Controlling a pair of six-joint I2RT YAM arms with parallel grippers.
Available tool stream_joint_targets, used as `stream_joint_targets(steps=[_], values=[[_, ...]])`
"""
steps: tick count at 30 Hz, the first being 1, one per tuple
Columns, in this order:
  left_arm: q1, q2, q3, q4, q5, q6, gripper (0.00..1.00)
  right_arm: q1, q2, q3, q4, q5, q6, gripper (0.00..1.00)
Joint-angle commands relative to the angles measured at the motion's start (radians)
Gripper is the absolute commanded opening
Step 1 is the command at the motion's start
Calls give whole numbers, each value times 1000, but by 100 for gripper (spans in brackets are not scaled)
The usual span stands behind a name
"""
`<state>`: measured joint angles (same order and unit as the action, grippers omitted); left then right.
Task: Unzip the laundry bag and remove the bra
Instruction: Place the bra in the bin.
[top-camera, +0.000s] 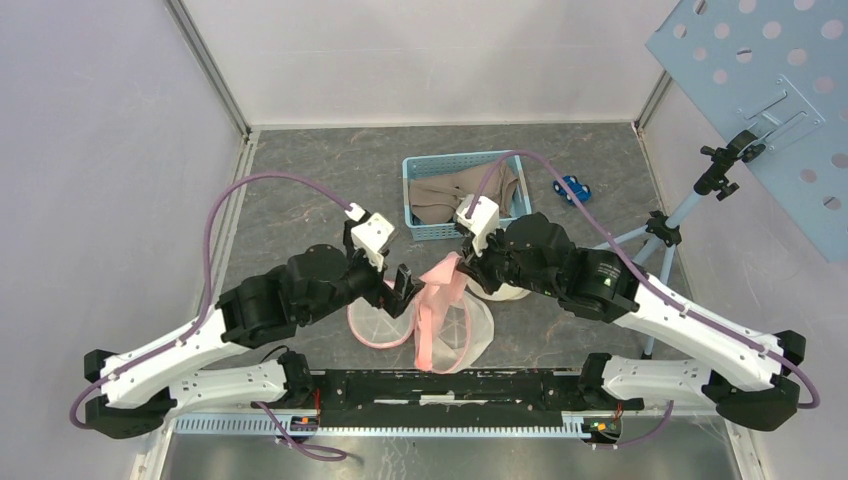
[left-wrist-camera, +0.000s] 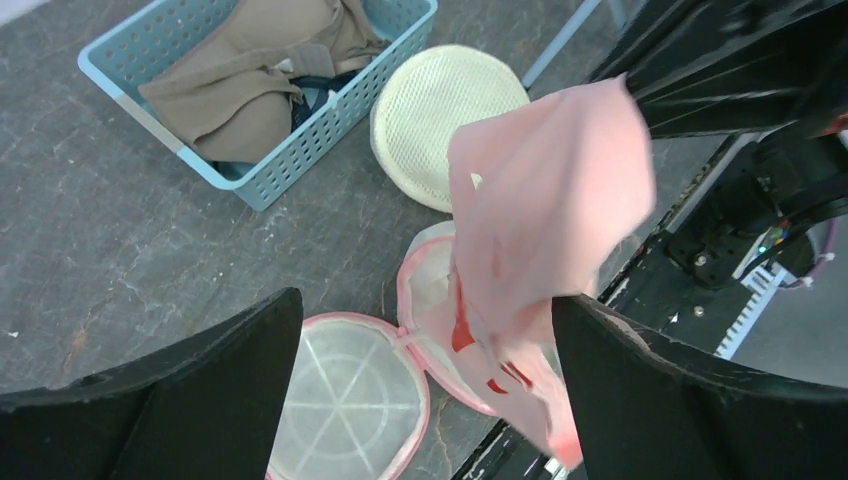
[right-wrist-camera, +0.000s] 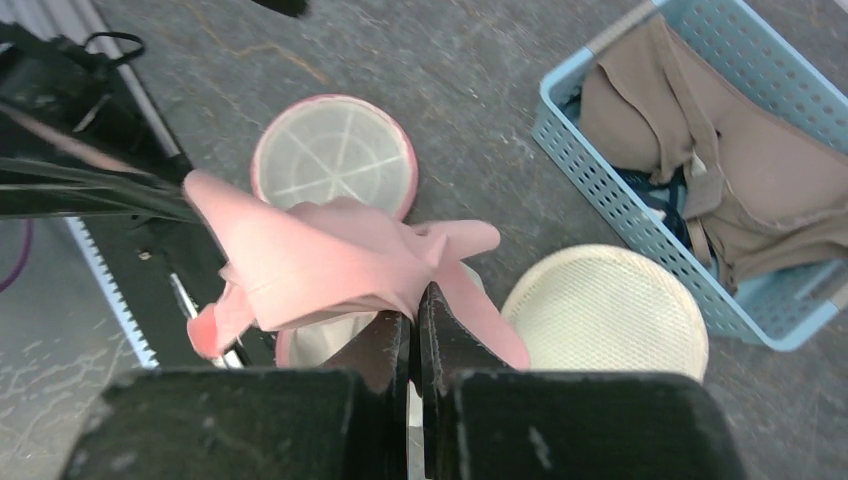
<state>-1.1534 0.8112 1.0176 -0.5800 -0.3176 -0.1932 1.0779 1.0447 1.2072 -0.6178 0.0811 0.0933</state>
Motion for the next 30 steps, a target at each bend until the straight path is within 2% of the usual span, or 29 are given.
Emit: stream_joint_targets(steps=[1, 7, 17, 18, 22, 23, 24, 25, 26, 27, 28, 30], values=[[-2, 23, 64, -54, 63, -12, 100, -6, 3, 47, -6, 125, 54, 0], [-2, 3, -10, 76, 184, -2, 100, -17, 32, 80, -26, 135, 70, 0], [-2, 127, -27, 158, 26, 63, 98, -42, 37, 113, 24, -78, 94, 0], [-2, 127, -25, 164, 30, 61, 94, -44, 33, 112, 23, -91, 92, 0], [2, 88, -39, 183, 59, 57, 64, -48, 26, 108, 11, -141, 83, 0], [10, 72, -44, 181, 112, 67, 59, -50, 23, 105, 10, -151, 80, 0], [16, 58, -47, 177, 160, 75, 48, -51, 19, 102, 7, -156, 77, 0], [26, 50, -47, 170, 211, 77, 34, -52, 15, 98, 4, -162, 73, 0], [30, 48, -44, 159, 244, 78, 22, -53, 9, 96, 2, -172, 63, 5], [34, 53, -36, 143, 270, 78, 8, -55, 5, 96, 1, -184, 53, 15], [34, 59, -30, 123, 290, 77, 3, -55, -4, 94, 2, -193, 44, 35], [34, 69, -17, 97, 342, 78, 2, -54, -27, 85, 3, -200, 20, 67]])
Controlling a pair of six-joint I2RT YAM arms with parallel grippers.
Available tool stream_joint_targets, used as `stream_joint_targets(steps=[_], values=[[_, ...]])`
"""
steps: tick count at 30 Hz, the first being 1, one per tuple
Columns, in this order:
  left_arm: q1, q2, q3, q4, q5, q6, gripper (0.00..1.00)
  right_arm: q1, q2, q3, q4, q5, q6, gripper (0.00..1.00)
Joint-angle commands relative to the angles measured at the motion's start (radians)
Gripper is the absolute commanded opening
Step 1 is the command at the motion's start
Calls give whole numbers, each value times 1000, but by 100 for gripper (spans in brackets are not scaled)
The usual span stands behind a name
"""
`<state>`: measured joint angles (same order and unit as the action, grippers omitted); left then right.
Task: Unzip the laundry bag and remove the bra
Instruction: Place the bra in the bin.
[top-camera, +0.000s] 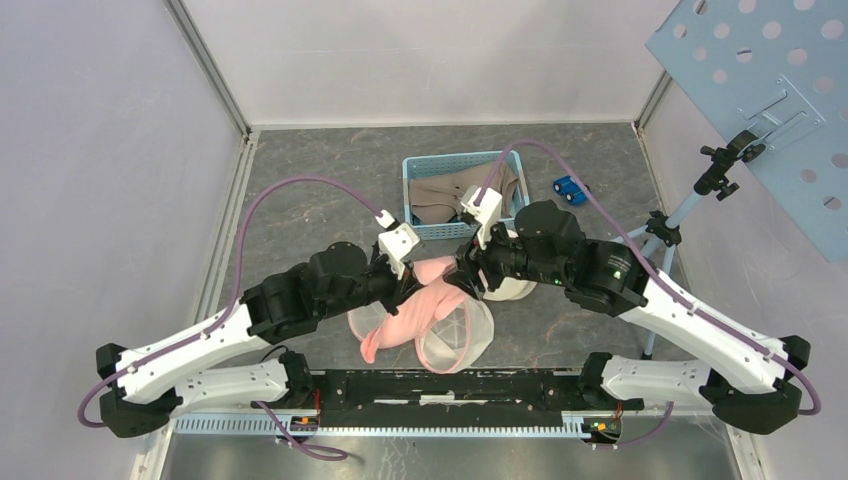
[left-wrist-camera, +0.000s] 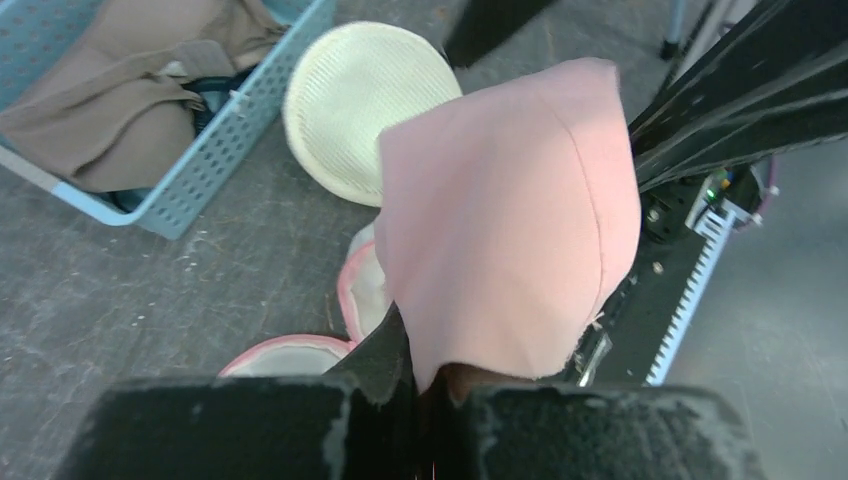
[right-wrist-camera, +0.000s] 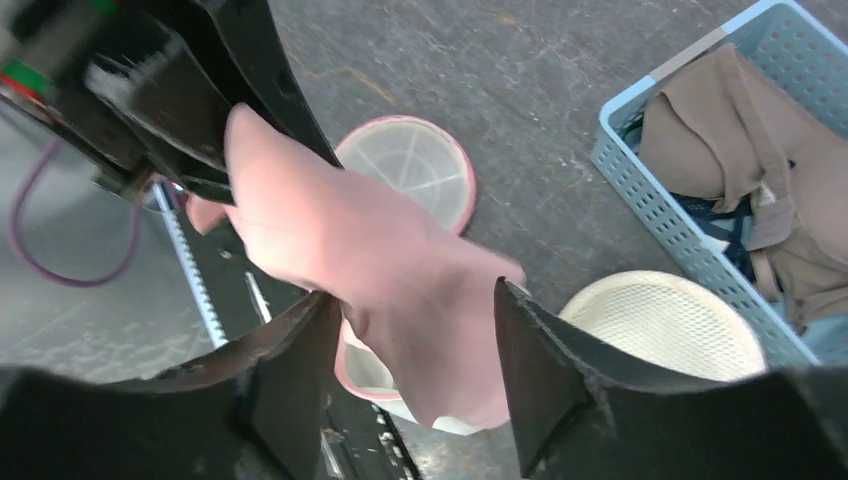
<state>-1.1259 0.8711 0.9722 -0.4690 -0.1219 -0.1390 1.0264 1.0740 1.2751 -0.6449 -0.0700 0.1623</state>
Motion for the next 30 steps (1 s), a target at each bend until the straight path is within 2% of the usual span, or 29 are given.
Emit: stream_joint_targets(steps=[1, 3, 7, 13, 16, 19, 21, 22, 24, 26, 30], values=[[7, 12, 33, -19, 168, 23, 2, -4, -72, 10, 29, -58, -67, 73], [7, 7, 38, -18, 208, 16, 2, -4, -106, -10, 27, -78, -107, 77], [7, 4, 48, -13, 254, 12, 2, -3, -158, -41, 24, -145, -153, 78], [6, 56, 91, -14, 327, -3, 2, -3, -122, -80, 29, -294, -192, 71], [7, 68, 97, -6, 337, -10, 2, -2, -120, -87, 39, -304, -203, 68], [7, 63, 93, 11, 346, -19, 2, -2, -113, -91, 19, -286, -219, 57], [7, 60, 92, 15, 352, -19, 5, -2, -116, -102, 15, -280, -221, 38], [7, 60, 91, 14, 346, -19, 11, -2, -118, -107, 25, -285, -215, 27], [9, 58, 89, 8, 303, -28, 37, -2, -126, -118, 52, -283, -190, 1], [18, 51, 84, 2, 245, -52, 70, -4, -127, -115, 69, -266, -165, 0], [105, 10, 82, -18, 155, -121, 99, -19, -106, -93, 69, -173, -78, 0]])
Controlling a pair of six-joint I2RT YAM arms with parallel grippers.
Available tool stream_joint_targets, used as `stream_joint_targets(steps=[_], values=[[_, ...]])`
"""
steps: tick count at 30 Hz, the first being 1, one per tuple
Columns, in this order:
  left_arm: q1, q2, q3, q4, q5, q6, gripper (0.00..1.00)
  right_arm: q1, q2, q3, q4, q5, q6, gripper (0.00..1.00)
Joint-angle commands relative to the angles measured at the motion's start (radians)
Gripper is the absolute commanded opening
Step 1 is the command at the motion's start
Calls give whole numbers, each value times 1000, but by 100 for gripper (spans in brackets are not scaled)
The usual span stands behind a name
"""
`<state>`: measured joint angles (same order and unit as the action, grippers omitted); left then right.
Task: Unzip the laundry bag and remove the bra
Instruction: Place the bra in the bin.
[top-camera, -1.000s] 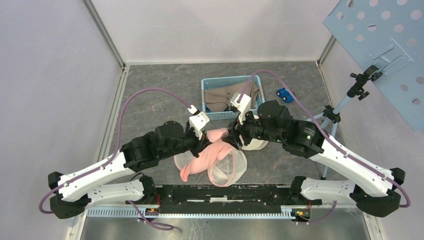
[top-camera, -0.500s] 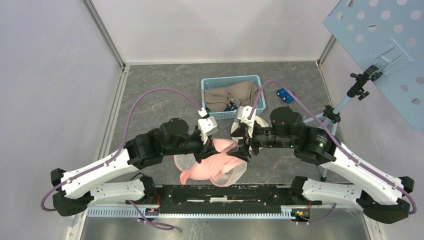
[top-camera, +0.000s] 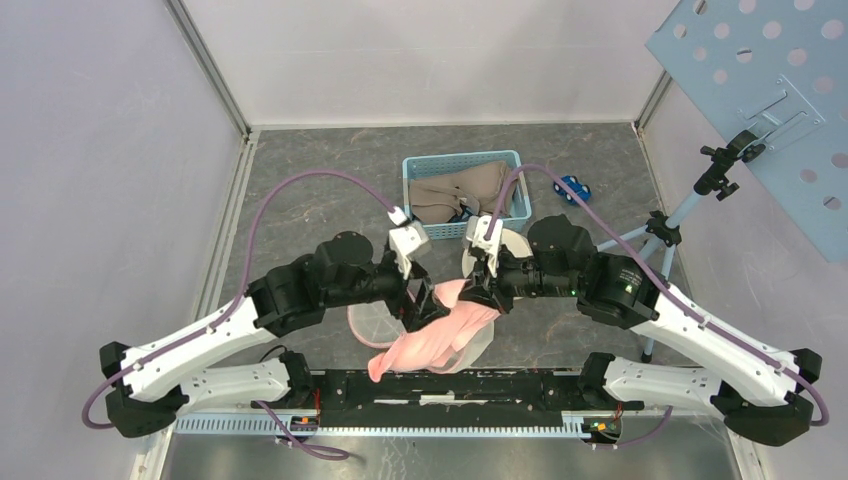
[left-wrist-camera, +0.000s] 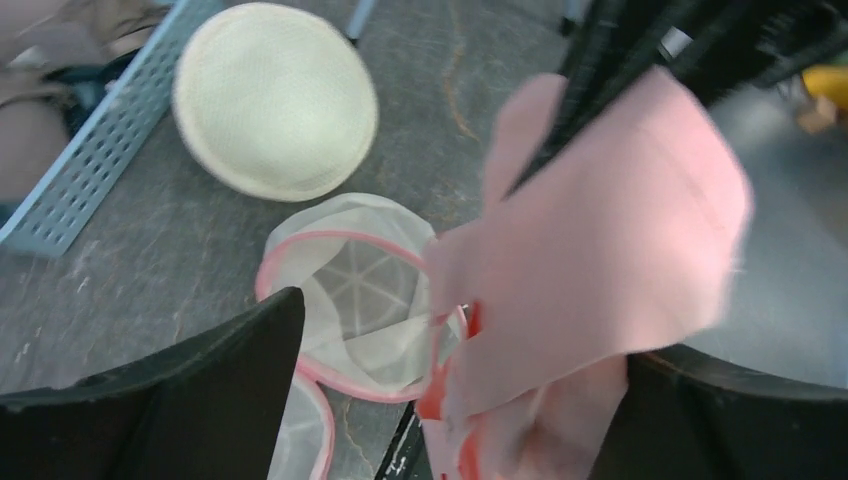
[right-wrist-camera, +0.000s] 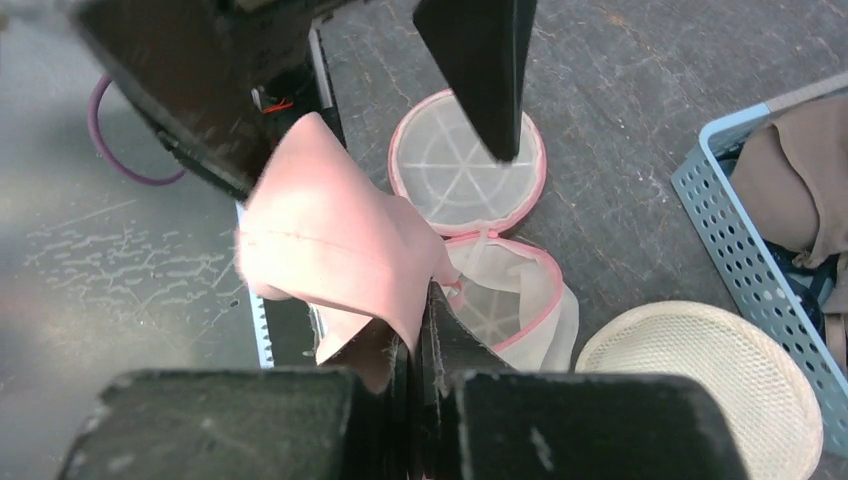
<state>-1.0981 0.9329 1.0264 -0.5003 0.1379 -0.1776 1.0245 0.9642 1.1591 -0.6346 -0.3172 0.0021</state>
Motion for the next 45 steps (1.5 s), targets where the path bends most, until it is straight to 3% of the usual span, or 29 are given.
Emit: stream_joint_targets(steps=[1, 5, 10, 13, 19, 24, 32, 45], values=[[109, -64, 30, 3, -122, -107, 100, -35, 14, 30, 58, 79, 105, 0], [237, -98, 38, -23, -129, -168, 100, -163, 54, 16, 96, -5, 243, 0], [262, -71, 98, -134, -303, -212, 100, -310, 78, -43, 201, -62, 340, 0], [271, -86, 112, -149, -357, -250, 100, -376, 107, -10, 238, -71, 321, 0], [274, -74, 108, -107, -297, -290, 100, -508, 237, 132, 268, -133, 248, 0], [274, -87, 69, -83, -291, -299, 100, -544, 380, 278, 266, -174, 244, 0], [274, -107, 40, -92, -283, -286, 100, -621, 535, 297, 410, -312, 370, 0], [276, -136, 9, -100, -298, -257, 100, -747, 764, 304, 530, -339, 441, 0]])
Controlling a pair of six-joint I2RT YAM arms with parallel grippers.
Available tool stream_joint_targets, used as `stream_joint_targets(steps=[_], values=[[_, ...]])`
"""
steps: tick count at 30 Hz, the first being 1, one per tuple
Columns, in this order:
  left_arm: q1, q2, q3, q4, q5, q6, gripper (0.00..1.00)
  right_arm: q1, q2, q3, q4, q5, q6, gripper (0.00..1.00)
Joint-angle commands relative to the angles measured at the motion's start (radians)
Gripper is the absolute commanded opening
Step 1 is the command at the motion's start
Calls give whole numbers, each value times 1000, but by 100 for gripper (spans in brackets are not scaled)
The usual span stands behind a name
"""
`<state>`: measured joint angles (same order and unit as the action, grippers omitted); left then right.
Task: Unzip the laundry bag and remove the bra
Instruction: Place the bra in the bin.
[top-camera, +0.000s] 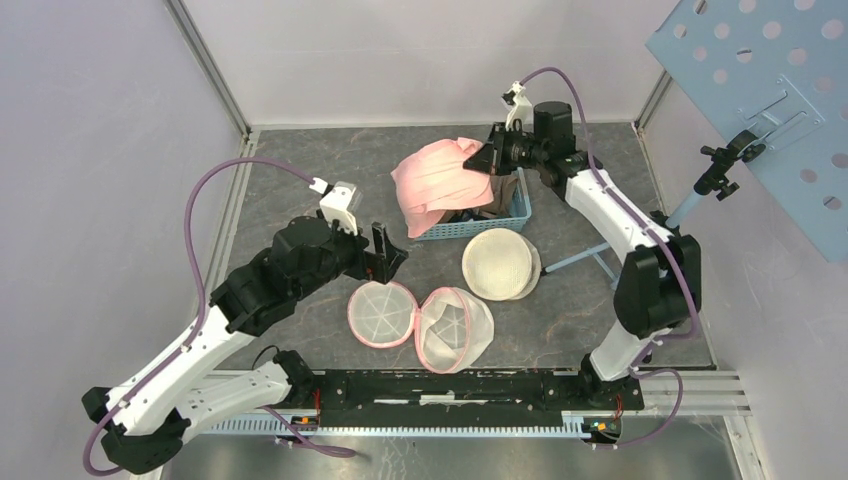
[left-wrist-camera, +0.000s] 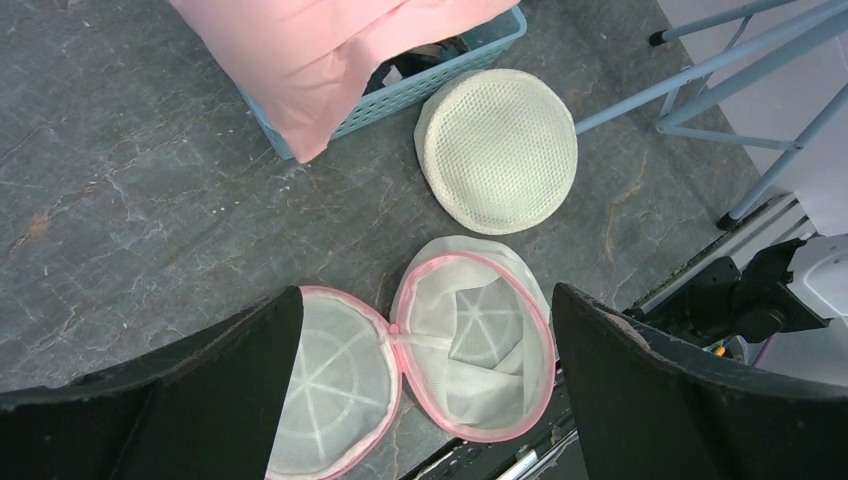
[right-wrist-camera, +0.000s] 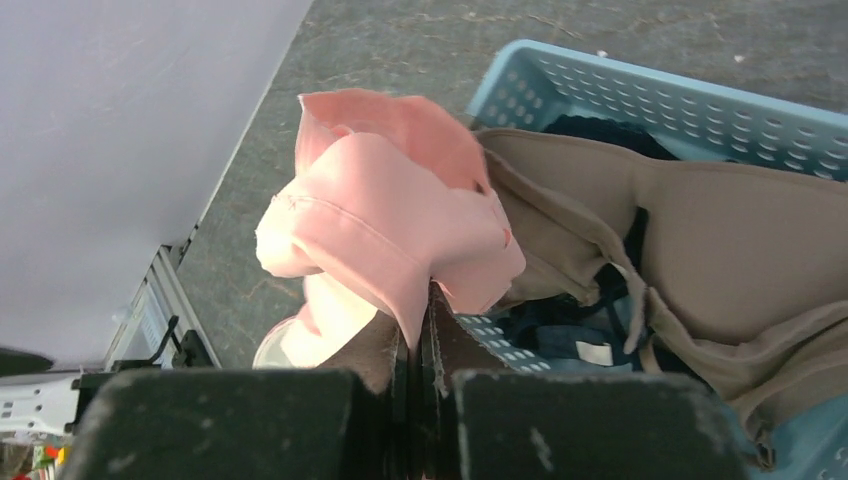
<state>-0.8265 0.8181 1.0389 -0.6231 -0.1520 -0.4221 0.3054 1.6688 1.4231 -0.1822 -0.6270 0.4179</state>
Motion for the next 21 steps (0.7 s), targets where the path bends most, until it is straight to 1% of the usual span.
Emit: stream_joint_targets(steps=[1, 3, 8, 12, 21], values=[[3, -23, -4, 20, -11, -9, 100, -33, 83, 50, 75, -36, 21, 0], [4, -29, -5, 16, -14, -5, 100, -47, 121, 62, 71, -45, 17, 0], [4, -38, -7, 7, -22, 2, 100, -73, 188, 114, 11, -13, -48, 0], [4, -38, -7, 0, -23, 5, 100, -112, 231, 129, 3, -15, -50, 0], [4, -31, -1, -7, -30, 12, 100, -192, 290, 65, 87, -39, -7, 0]])
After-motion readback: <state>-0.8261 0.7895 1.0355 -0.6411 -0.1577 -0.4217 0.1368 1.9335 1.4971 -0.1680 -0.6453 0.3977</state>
